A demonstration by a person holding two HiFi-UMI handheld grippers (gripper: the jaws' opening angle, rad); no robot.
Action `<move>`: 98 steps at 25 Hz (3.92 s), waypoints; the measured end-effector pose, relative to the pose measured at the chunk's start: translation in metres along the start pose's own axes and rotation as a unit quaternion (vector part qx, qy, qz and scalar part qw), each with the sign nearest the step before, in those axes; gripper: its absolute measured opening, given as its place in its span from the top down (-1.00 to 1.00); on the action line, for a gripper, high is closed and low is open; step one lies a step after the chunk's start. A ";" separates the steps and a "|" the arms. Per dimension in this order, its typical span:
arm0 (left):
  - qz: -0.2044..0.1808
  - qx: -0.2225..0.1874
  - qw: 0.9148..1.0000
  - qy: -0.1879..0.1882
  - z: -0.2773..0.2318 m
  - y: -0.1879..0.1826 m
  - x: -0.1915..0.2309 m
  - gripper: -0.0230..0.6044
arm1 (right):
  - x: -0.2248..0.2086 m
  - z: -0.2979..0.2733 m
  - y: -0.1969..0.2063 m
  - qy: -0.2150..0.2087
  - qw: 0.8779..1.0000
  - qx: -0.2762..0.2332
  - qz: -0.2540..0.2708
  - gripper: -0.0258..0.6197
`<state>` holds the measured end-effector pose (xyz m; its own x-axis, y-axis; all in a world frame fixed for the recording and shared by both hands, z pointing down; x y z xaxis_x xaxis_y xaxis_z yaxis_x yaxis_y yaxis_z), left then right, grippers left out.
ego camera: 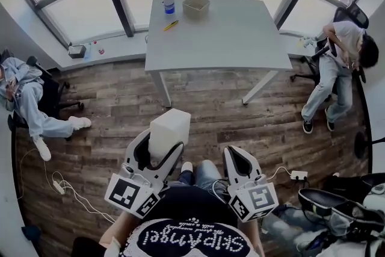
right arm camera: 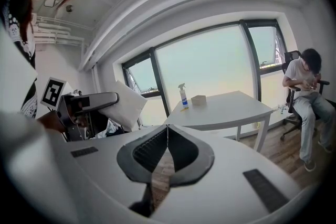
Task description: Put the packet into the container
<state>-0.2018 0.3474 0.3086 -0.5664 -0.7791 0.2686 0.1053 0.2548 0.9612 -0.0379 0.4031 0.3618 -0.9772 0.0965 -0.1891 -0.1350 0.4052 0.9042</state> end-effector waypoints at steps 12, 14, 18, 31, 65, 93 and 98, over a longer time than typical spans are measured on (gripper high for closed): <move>0.021 0.009 1.000 -0.010 -0.024 0.004 0.022 0.01 | -0.014 -0.025 -0.006 0.002 1.000 0.011 0.002 0.87; 0.023 0.008 1.000 -0.012 -0.031 0.002 0.026 0.01 | -0.019 -0.032 -0.010 0.000 1.000 0.013 0.001 0.87; 0.021 0.001 1.000 -0.023 -0.048 -0.005 0.036 0.01 | -0.029 -0.052 -0.020 -0.011 1.000 0.015 0.007 0.87; 0.027 -0.025 0.997 -0.074 -0.102 -0.022 0.073 0.01 | -0.063 -0.117 -0.064 -0.048 0.998 0.017 0.025 0.87; 0.003 -0.044 0.992 -0.119 -0.175 -0.037 0.059 0.01 | -0.149 -0.140 -0.076 -0.067 0.997 0.019 0.023 0.87; 0.019 -0.030 0.995 -0.093 -0.275 -0.079 0.185 0.01 | -0.158 -0.287 -0.144 -0.054 0.997 0.050 0.016 0.87; 0.020 -0.026 0.996 -0.083 -0.282 -0.082 0.197 0.01 | -0.158 -0.301 -0.149 -0.048 0.997 0.053 0.016 0.87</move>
<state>-0.0916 0.0114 0.3000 -0.6872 -0.6626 0.2978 0.1710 0.2508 0.9528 0.0875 0.0542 0.3723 -0.9600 0.1958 -0.2004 -0.0801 0.4938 0.8659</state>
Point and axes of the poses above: the fingertips, and each gripper's own axes: z backward along the fingers, x to its left, y out of its underside, the point moved 2 cm from there along z, backward along the fingers, and after that the axes turned 10 degrees about y, right-handed, at the moved point
